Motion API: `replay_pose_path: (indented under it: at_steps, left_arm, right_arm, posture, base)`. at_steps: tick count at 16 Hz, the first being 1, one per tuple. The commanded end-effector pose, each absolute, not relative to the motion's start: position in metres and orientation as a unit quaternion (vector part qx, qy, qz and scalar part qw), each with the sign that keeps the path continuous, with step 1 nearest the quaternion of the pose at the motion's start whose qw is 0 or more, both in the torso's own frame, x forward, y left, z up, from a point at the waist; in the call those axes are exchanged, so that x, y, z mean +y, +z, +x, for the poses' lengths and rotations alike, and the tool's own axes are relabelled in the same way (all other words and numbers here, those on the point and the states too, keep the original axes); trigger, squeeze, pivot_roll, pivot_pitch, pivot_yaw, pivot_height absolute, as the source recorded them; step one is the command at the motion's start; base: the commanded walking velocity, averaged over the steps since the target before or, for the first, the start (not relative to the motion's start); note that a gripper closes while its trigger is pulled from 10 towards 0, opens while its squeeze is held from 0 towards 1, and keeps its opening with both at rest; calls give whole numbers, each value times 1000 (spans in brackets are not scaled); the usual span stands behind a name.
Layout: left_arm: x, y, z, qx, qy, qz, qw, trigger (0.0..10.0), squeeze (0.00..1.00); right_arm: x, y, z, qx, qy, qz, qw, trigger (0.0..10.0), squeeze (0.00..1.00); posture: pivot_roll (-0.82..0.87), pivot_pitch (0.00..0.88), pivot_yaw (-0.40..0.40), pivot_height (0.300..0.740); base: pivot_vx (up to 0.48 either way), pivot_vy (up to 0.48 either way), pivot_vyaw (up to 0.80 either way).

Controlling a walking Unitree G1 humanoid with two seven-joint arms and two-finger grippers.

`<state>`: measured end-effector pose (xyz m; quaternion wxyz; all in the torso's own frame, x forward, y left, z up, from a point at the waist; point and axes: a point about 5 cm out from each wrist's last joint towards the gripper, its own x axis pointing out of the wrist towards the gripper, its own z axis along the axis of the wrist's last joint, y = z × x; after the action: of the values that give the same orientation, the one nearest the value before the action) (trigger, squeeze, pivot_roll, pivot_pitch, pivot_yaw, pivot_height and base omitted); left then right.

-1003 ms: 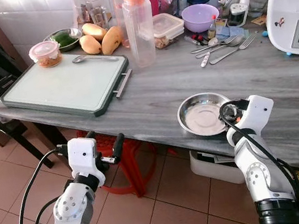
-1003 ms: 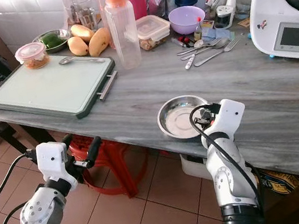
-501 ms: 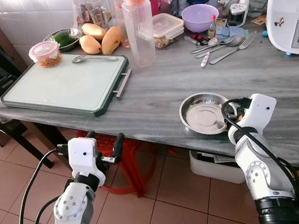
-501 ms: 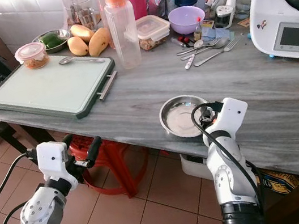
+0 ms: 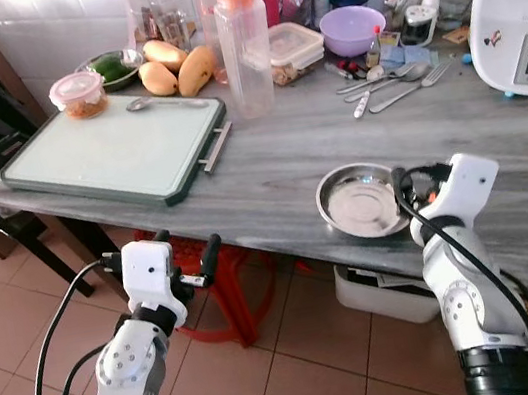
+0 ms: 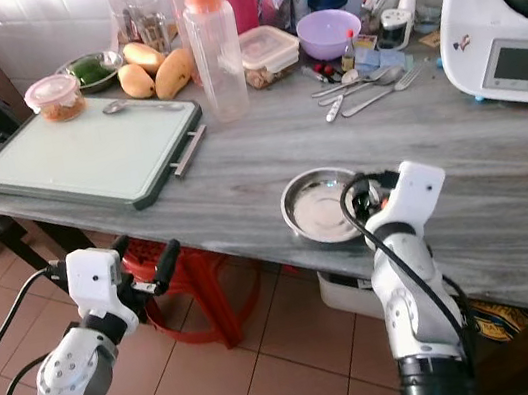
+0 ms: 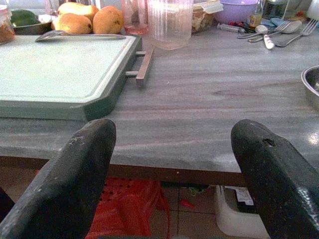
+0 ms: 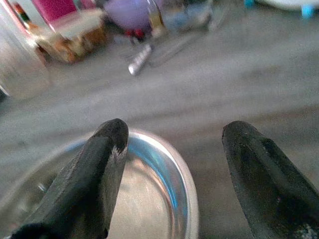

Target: Setting the table

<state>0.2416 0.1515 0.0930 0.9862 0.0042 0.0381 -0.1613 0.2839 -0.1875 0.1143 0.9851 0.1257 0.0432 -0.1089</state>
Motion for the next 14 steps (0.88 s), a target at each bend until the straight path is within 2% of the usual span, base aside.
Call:
replay_pose_path:
  at_steps: [1, 5, 14]
  left_arm:
    - [155, 93, 244, 40, -148, 11, 988, 10000, 0]
    - [155, 94, 250, 39, -108, 6, 993, 10000, 0]
    - [153, 96, 255, 36, -101, 6, 994, 10000, 0]
  right_arm:
    - [-182, 128, 283, 7, -87, 95, 992, 10000, 1000]
    - [-180, 142, 271, -39, -68, 30, 997, 10000, 1000]
    - [-182, 136, 252, -38, -69, 4, 997, 10000, 1000]
  posture:
    - [-46, 0, 40, 740]
    - [-53, 0, 35, 740]
    - [-60, 0, 34, 740]
  base:
    - [0, 0, 0]
    - [0, 0, 0]
    - [0, 0, 0]
